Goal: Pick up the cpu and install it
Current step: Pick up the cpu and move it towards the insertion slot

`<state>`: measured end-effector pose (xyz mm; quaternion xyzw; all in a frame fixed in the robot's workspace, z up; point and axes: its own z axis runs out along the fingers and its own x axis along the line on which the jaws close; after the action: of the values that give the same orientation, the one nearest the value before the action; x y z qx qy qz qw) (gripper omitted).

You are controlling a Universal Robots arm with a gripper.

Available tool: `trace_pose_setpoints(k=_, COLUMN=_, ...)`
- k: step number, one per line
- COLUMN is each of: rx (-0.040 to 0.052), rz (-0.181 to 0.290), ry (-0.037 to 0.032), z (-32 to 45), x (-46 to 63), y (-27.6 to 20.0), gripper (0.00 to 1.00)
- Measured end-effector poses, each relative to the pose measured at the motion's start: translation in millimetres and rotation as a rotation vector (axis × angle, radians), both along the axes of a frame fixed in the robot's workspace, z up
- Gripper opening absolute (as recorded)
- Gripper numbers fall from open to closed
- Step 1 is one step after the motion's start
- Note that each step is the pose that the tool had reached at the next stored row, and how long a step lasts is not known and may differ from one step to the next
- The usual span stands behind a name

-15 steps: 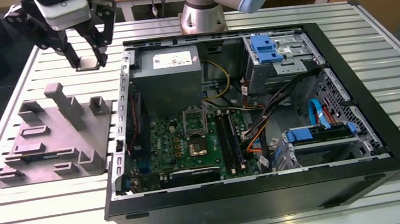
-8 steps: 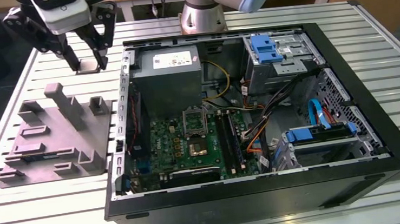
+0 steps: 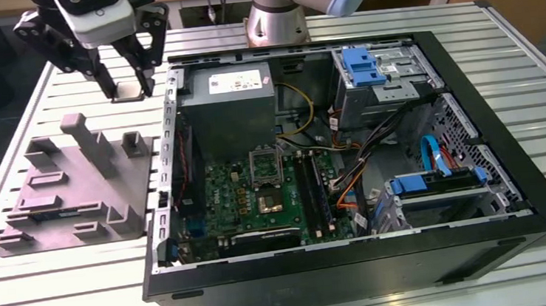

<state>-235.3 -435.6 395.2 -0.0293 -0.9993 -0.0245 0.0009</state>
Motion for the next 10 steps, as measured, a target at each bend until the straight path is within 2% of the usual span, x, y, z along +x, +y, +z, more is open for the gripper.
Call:
trace_pose_setpoints(k=3, rx=0.0, rz=0.0, ry=0.0005, z=-0.1, x=7.4, y=0.0, gripper=0.47)
trace_pose_setpoints(k=10, rx=0.0001, rz=0.0, ry=0.0004, z=-0.1, x=10.4, y=0.0, gripper=0.47)
